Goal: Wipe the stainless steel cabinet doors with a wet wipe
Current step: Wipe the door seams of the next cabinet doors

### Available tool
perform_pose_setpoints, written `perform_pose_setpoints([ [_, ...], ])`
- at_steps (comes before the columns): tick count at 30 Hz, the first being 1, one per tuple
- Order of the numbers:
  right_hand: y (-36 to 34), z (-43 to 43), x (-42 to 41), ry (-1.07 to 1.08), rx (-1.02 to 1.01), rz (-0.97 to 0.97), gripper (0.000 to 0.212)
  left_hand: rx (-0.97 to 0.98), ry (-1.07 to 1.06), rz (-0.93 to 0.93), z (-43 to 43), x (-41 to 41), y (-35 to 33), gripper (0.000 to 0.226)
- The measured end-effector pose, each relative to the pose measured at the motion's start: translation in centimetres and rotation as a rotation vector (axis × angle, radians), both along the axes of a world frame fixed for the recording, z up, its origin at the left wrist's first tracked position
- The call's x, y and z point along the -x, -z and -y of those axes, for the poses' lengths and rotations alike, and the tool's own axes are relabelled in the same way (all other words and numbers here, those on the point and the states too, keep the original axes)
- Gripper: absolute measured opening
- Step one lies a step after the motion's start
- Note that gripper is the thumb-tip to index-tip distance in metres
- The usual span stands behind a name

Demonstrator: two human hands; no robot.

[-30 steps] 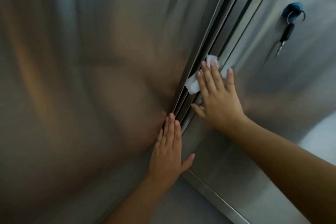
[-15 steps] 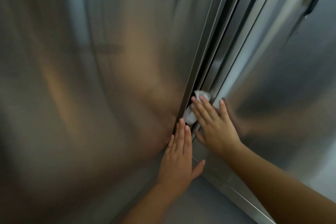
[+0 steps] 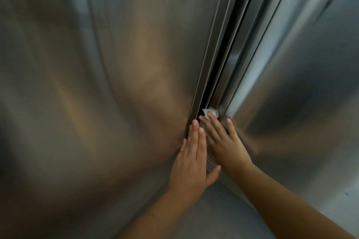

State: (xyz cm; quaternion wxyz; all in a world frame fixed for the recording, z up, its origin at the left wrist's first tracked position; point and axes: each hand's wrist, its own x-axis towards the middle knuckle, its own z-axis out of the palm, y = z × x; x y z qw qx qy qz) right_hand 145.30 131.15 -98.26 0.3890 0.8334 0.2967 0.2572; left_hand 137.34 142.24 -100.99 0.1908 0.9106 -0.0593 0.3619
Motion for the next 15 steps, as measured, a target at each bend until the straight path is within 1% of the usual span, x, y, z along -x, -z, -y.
perform_pose_setpoints([
  [3,0.5,0.2,0.0,-0.003,0.016,-0.032,0.073,-0.014,0.007,-0.025,-0.1,0.0,-0.2,0.096],
  [7,2.2,0.1,0.1,-0.012,0.061,-0.137,0.075,-0.028,0.031,-0.046,-0.3,0.0,-0.1,0.104],
  [12,3.4,-0.2,0.4,-0.033,0.053,-0.165,0.069,-0.027,0.045,-0.026,-0.7,-0.1,0.1,0.097],
  [15,3.9,-0.2,0.3,-0.035,0.069,-0.166,0.072,-0.020,0.048,-0.018,-0.7,-0.3,0.4,0.096],
])
